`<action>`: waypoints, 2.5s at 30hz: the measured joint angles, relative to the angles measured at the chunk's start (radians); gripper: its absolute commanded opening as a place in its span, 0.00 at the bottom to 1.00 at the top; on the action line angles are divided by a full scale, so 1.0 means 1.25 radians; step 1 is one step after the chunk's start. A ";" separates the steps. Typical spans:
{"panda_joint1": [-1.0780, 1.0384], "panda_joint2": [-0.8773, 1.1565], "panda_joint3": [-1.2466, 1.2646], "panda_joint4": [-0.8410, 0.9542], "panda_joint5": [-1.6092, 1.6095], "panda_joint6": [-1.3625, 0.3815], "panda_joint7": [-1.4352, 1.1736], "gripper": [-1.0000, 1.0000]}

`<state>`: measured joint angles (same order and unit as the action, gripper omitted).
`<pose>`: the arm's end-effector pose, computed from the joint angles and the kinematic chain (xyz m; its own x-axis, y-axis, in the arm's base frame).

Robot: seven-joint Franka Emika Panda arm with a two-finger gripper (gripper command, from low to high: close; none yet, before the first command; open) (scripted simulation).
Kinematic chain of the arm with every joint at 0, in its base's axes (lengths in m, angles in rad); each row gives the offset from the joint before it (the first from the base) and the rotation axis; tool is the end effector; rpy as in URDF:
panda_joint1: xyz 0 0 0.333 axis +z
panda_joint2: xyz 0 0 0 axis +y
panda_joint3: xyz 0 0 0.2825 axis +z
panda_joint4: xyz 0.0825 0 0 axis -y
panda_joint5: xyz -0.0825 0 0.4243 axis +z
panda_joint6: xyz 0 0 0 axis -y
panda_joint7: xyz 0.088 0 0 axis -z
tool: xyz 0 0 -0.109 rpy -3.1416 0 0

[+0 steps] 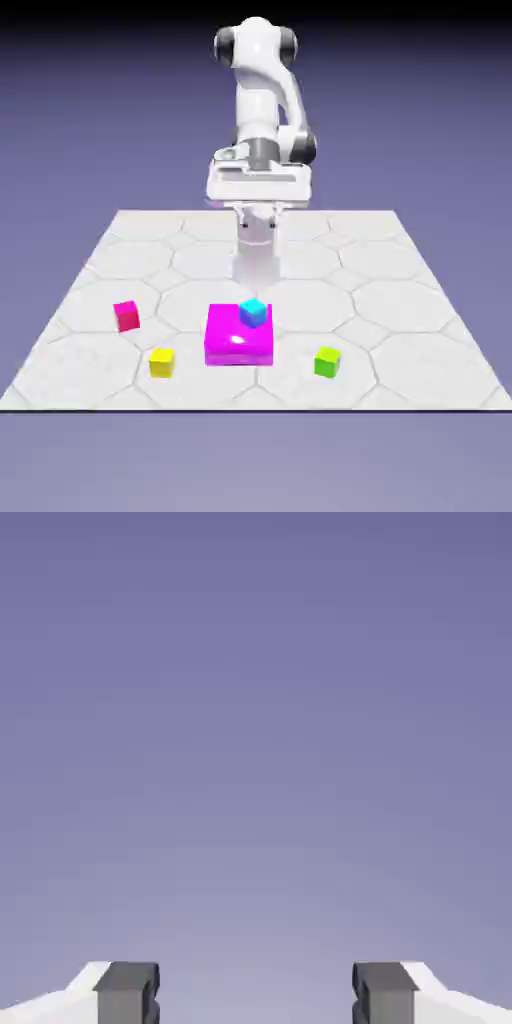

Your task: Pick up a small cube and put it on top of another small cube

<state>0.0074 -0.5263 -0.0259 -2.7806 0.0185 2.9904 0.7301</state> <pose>0.4488 -0.0088 0.3929 0.5340 -0.6949 0.4816 -0.5138 -0.7191 -0.4678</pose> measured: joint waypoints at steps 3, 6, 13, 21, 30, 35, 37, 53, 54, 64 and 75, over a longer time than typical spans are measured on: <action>-0.009 0.087 -0.052 0.059 0.037 -0.093 -0.022 0.50; -0.018 0.174 -0.103 0.117 0.074 -0.185 -0.044 0.50; -0.049 0.377 -0.223 0.254 0.160 -0.402 -0.094 0.50; -0.064 0.609 -0.361 0.410 0.258 -0.649 -0.152 0.50; -0.091 0.870 -0.515 0.585 0.369 -0.927 -0.218 0.50; -0.107 1.015 -0.601 0.683 0.430 -1.081 -0.254 0.50; -0.113 1.073 -0.635 0.722 0.455 -1.143 -0.269 0.50; -0.161 1.537 -0.910 1.034 0.651 -1.637 -0.385 0.50; -0.164 1.562 -0.925 1.051 0.662 -1.665 -0.391 0.50; -0.111 1.575 -0.907 0.966 0.684 -1.618 -0.410 0.00; -0.194 1.330 -0.692 0.905 0.588 -1.562 -0.216 0.00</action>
<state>-0.2356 1.1364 -0.8908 -1.6496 0.7538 1.0374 0.4607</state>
